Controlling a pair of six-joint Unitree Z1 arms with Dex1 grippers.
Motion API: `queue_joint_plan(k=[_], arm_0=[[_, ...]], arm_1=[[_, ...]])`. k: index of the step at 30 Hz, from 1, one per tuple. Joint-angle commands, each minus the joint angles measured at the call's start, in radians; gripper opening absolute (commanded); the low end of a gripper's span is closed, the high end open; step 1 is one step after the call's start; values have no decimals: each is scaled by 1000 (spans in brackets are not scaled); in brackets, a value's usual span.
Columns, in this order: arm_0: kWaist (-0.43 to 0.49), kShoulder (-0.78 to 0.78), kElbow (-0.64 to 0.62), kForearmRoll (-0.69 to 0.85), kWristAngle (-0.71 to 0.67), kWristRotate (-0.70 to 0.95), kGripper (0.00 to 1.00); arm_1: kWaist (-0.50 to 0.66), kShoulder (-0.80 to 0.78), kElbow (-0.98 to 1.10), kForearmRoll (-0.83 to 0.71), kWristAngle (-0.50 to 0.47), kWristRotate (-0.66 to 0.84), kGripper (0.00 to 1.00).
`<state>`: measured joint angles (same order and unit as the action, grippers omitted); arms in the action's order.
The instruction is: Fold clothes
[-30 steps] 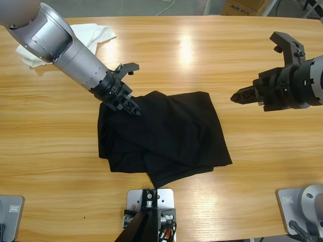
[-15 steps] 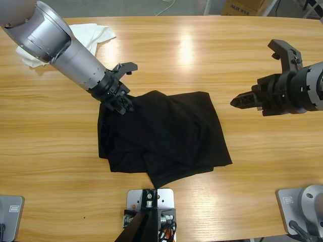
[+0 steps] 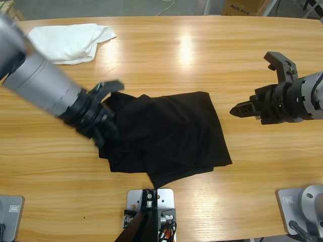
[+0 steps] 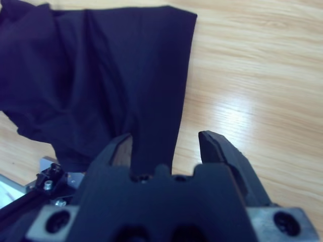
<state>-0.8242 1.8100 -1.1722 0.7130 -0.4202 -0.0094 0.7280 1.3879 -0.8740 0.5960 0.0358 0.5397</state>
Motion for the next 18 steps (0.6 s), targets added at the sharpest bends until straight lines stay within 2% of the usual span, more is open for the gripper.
queue_joint_plan(k=[1, 11, 18], arm_0=[[-39, -96, 158, 10, 22, -35, 0], [-55, -155, 186, 31, 28, -66, 0], [-79, -89, 248, 27, -47, -115, 0]], arm_1=[[-10, 28, 62, -34, 20, -4, 531], [-10, 33, 90, -60, 36, -4, 531], [-10, 31, 98, -62, 39, -4, 531]])
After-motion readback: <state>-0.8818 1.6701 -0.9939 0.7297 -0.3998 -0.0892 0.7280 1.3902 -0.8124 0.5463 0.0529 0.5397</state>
